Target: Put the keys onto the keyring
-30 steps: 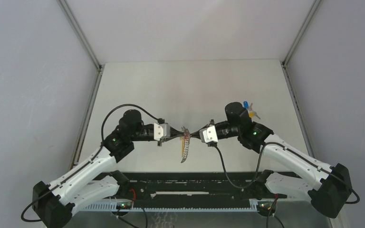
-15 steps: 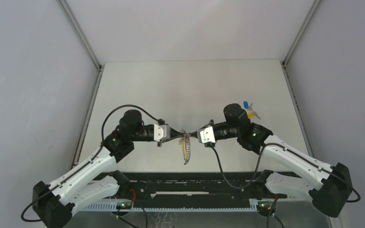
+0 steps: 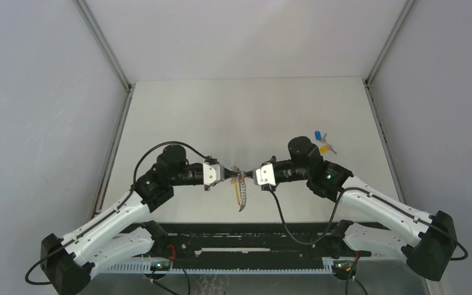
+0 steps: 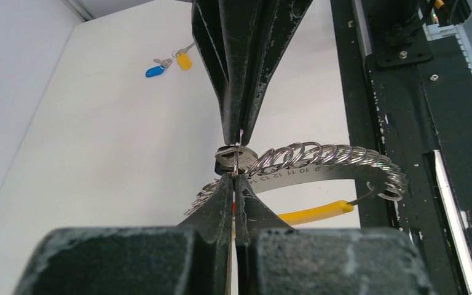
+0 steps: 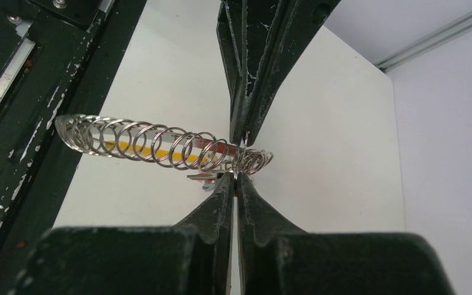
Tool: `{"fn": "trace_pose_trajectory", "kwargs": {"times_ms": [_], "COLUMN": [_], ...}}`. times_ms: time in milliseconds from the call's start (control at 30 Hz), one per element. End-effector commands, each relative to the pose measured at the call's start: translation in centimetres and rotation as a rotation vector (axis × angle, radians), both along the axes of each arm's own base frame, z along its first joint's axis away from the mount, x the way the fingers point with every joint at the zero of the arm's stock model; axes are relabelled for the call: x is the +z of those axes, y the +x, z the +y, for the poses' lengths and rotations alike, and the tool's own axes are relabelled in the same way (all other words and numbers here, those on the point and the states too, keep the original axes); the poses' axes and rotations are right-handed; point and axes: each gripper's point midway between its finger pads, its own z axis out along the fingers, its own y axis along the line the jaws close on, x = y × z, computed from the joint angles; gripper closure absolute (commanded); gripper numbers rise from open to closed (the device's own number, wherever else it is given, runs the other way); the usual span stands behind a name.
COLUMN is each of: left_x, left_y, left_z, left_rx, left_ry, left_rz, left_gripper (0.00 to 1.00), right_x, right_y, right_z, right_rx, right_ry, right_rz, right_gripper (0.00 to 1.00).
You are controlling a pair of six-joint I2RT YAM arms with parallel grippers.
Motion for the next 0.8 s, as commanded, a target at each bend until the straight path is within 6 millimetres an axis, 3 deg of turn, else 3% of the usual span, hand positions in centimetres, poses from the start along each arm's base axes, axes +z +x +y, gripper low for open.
{"fn": "trace_pose_trajectory", "kwargs": {"times_ms": [0,767], "left_x": [3.75,3.94], "left_y": [0.54,0.41], "left_z": [-0.05,-0.16], "left_rx": [0.022,0.021], "left_ry": [-0.064,-0.071], "left_rz": [-0.117,-0.121], "left_gripper": [1.00,1.00], "right_x": [3.78,4.01], "right_y": [0.19,0.40], "right_z": [0.56,0.81], "right_rx": [-0.011,-0.032], "right_ry": [0.080,0.088], "right_rz": [-0.061,-0.064], "right_gripper": [1.00,1.00]}}
